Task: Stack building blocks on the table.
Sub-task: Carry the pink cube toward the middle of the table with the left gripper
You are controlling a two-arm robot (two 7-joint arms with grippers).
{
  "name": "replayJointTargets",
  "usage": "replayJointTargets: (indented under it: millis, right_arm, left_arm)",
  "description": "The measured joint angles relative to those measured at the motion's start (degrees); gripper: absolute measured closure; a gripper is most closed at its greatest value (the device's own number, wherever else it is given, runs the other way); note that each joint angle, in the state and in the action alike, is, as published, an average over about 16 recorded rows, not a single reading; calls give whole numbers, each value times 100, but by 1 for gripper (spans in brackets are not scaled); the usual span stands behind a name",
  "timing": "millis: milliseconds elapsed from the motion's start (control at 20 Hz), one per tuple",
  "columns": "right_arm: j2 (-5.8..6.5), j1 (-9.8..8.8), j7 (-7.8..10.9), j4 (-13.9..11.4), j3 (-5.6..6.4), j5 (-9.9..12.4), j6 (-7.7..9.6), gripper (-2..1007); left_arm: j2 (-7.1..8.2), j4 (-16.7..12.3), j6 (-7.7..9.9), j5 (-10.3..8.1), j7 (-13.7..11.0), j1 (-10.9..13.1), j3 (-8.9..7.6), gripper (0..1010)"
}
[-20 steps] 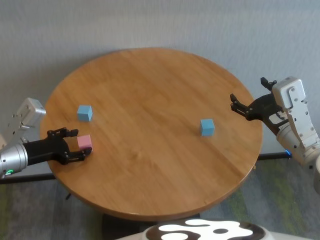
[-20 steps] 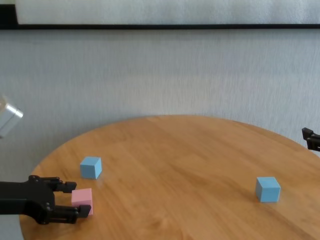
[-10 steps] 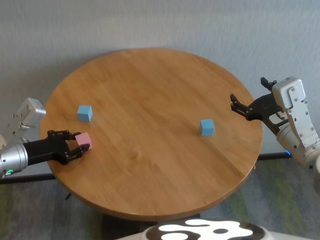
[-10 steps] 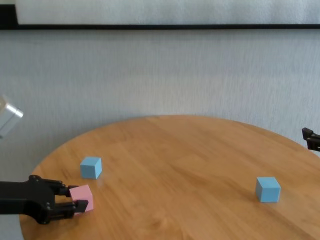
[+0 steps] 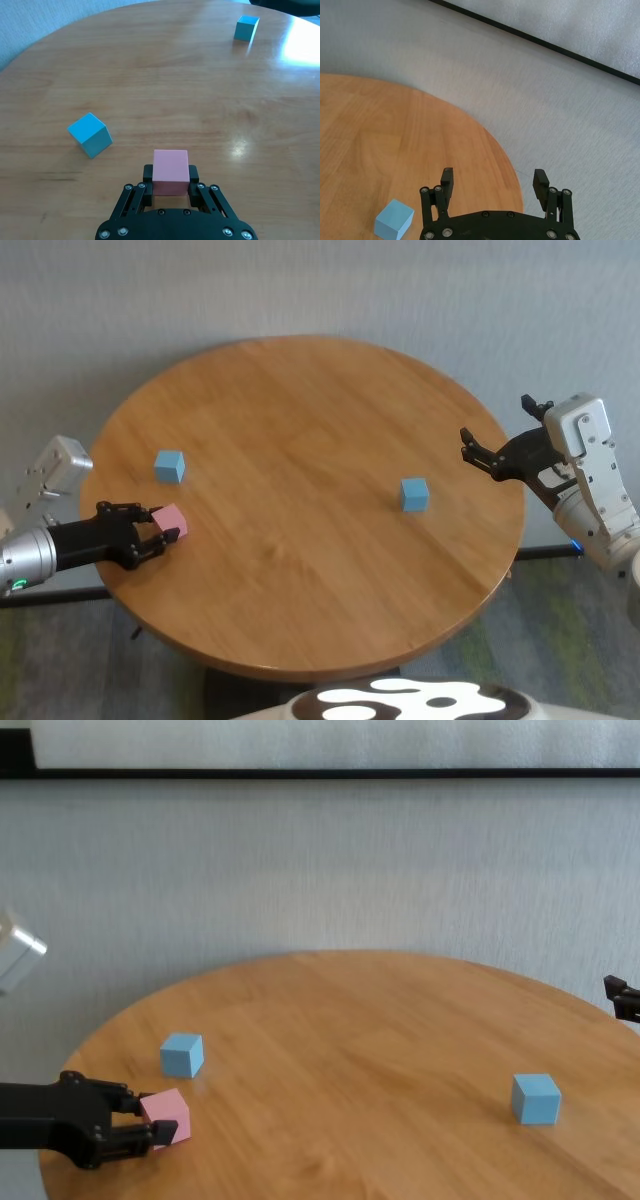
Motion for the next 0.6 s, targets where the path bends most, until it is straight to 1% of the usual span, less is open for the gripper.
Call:
replayJointTargets:
  millis: [350, 600]
  right_arm:
    - [0, 0, 0, 0, 0, 0, 0, 0]
    - [0, 0, 0, 0, 0, 0, 0, 0]
  left_arm:
    - [84, -348, 133, -49, -103, 37, 24, 600]
    - [100, -613, 241, -106, -226, 7, 95, 600]
